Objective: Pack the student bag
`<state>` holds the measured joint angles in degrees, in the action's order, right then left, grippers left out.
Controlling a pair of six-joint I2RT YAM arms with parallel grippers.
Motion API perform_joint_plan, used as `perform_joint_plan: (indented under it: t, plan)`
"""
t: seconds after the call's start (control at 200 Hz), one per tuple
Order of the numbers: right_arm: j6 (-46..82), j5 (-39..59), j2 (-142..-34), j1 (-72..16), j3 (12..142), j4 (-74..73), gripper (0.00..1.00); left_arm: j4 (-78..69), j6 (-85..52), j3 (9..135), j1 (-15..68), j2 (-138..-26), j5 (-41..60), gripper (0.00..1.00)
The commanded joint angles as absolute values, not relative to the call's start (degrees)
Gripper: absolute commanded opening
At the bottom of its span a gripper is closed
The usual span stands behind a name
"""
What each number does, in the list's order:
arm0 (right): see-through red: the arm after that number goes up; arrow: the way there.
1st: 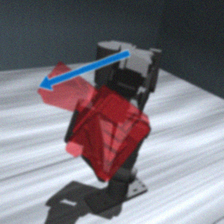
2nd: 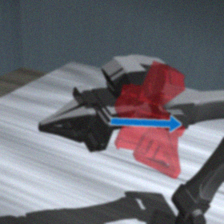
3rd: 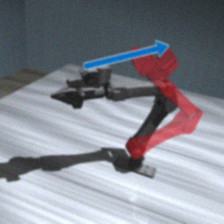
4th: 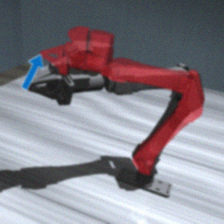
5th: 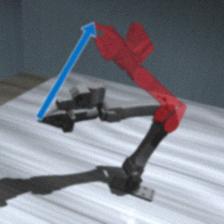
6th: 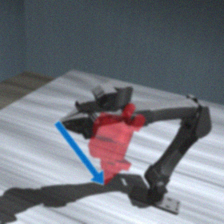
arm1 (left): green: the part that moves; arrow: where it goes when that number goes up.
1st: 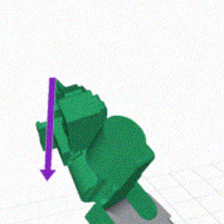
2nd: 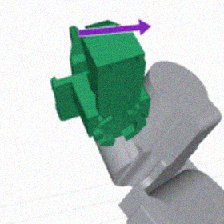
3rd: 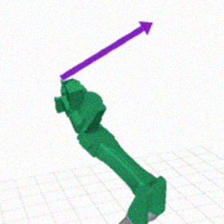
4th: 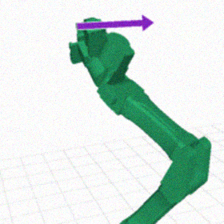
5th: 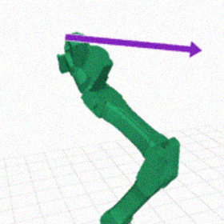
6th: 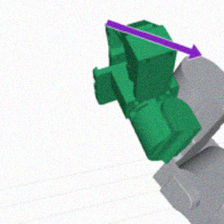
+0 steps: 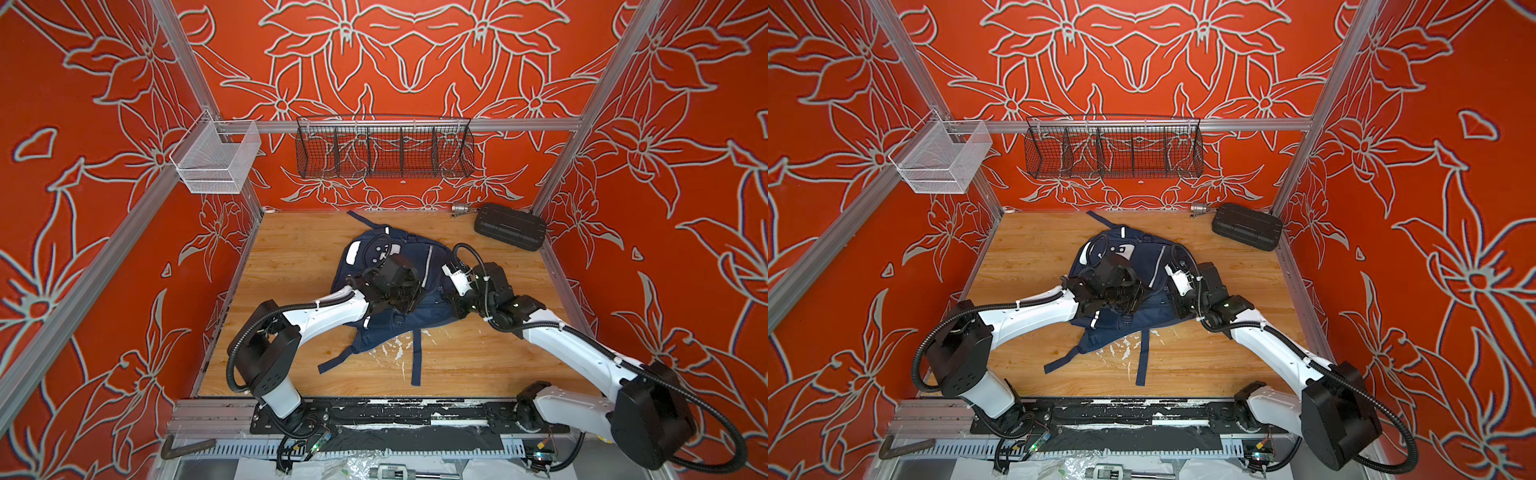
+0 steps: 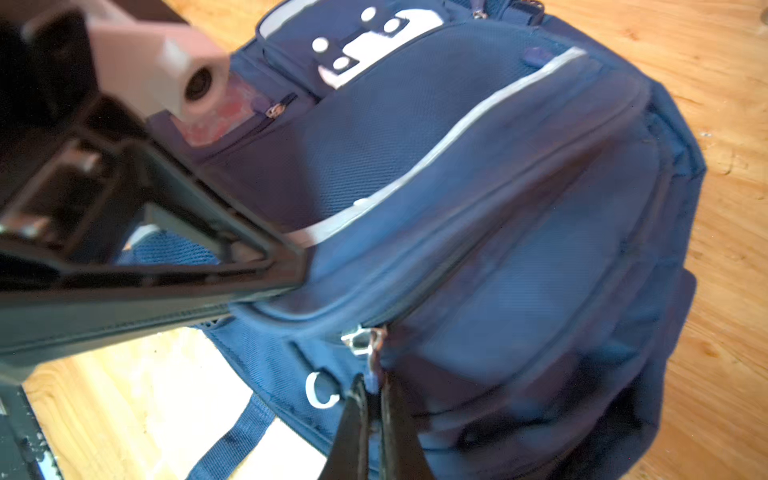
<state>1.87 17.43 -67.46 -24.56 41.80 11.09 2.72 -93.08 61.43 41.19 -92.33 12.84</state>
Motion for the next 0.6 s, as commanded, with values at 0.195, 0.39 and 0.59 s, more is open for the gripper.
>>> perform_joint_plan:
  t: [0.195,0.39,0.59]
  plan:
    - [-0.68,16.91,-78.61,-15.24,53.15,13.33,0.0,18.06,-77.07,59.59,34.7,-83.36,24.66,0.0]
    - [-2.53,17.82,-84.33,-14.33,58.36,14.57,0.0,23.14,-70.91,62.05,31.81,-84.11,29.56,0.0]
    - [-2.39,21.45,-75.91,-14.59,49.62,10.83,0.0,31.15,-60.71,68.39,24.9,-87.52,31.55,0.0]
